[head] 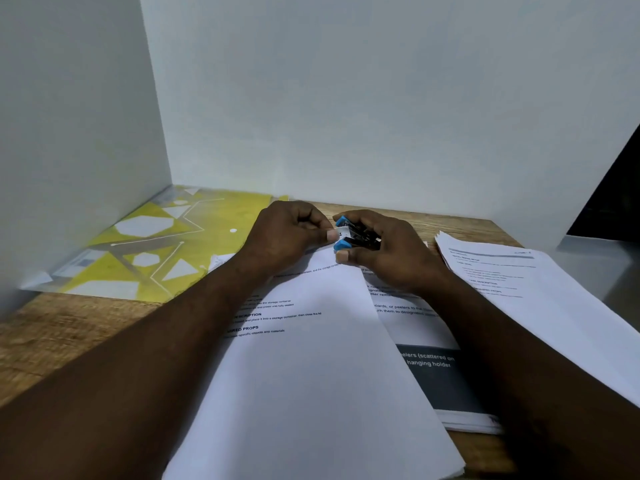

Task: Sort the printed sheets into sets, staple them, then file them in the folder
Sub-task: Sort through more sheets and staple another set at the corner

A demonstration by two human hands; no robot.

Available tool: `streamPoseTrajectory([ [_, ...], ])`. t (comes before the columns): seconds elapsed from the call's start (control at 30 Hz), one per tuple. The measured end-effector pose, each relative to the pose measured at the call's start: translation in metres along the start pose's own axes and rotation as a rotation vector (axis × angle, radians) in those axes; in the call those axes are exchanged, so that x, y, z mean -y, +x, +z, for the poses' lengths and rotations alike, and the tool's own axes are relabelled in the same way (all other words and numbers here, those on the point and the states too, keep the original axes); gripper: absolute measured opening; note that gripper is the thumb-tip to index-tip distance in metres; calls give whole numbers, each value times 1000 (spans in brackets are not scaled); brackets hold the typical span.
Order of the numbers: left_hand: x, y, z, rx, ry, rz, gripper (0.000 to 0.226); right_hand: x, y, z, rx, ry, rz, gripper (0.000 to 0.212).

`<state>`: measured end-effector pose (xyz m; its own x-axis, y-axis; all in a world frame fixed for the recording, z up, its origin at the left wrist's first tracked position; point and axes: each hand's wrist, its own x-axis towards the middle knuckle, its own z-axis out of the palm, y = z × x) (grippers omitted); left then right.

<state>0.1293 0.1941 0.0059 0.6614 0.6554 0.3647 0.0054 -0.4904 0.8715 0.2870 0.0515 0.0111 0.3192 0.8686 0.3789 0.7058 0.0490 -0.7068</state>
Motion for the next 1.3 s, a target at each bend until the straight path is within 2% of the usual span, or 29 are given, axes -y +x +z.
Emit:
streamPoseTrajectory([
  [0.27, 1, 0, 2, 13, -6, -12, 13, -3, 2, 0, -2, 22, -8, 32],
  [0.83, 2, 0, 1, 53, -72, -46, 8, -3, 2, 0, -6, -74, -24, 32],
  [1.17, 4, 0, 2, 59, -104, -49, 13, -4, 4, 2, -31, -102, -1, 28],
  [1.3, 5, 2, 1, 56, -85, -33, 22, -6, 6, 5, -57, -140, -10, 25],
])
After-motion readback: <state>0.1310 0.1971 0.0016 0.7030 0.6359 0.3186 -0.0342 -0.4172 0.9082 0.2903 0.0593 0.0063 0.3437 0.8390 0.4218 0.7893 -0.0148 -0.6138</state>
